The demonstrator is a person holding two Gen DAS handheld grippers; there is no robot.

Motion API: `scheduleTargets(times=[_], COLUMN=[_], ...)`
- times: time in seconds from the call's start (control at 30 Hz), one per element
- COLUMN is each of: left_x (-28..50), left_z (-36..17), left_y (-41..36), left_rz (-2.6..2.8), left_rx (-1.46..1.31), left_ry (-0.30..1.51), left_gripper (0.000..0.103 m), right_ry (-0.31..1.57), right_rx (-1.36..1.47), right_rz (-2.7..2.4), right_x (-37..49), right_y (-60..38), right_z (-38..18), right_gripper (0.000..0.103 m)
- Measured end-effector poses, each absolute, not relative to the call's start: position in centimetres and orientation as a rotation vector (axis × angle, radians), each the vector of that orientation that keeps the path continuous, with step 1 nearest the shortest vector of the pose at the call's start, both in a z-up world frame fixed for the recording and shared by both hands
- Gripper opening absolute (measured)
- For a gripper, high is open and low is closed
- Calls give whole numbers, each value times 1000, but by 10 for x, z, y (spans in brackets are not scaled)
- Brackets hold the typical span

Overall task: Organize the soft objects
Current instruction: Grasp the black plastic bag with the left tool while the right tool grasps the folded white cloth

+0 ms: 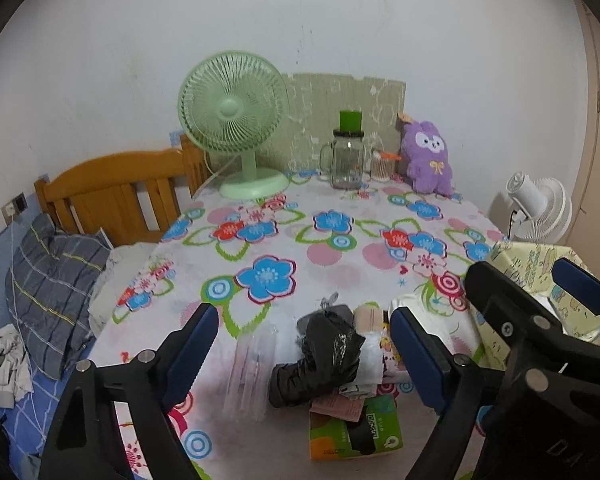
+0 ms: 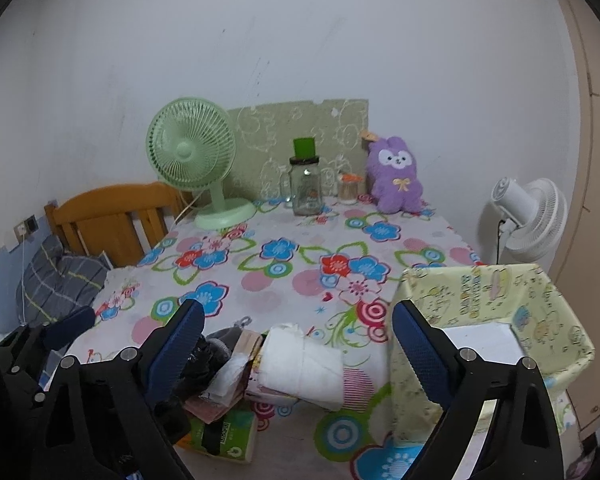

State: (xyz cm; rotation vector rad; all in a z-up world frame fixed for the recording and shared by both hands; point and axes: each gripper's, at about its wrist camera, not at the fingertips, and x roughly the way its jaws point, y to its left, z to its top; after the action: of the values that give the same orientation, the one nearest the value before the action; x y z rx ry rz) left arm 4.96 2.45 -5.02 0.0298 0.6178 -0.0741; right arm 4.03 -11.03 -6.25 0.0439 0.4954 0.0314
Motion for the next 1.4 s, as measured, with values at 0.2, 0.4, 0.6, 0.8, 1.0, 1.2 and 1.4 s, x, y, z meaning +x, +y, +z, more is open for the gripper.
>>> scheduleTargets(times=[0.2,0.4,0.6,0.8,1.0,1.2,1.4], left_x=[64,76,87,94,98,100,97], left_z=[-70,-85,-100,-111,-116,-118,-112], left_y=[22,21,24,28,21,16,12], left_rz=[-99,-118,-126,-144,-148,-135,-133], left_rx=[22,12,-13,-39,-4,22,37], left_ry=[681,733,799,830,837,840,823], left_gripper=[88,80,48,37,36,34,27], right_ry=[550,592,647,703,769,817,806], right_rx=[44,41,44,64,77,92,86], right_rz=[47,60,82,94,84,78,83], right_x=[56,69,83,96,109,118,116], right_y=[-102,-96,-90,-86,-88,-95,-97], right_z=[-79,-91,-105,-117,-130,-142,-138], right_gripper=[93,87,78,65,53,28,10])
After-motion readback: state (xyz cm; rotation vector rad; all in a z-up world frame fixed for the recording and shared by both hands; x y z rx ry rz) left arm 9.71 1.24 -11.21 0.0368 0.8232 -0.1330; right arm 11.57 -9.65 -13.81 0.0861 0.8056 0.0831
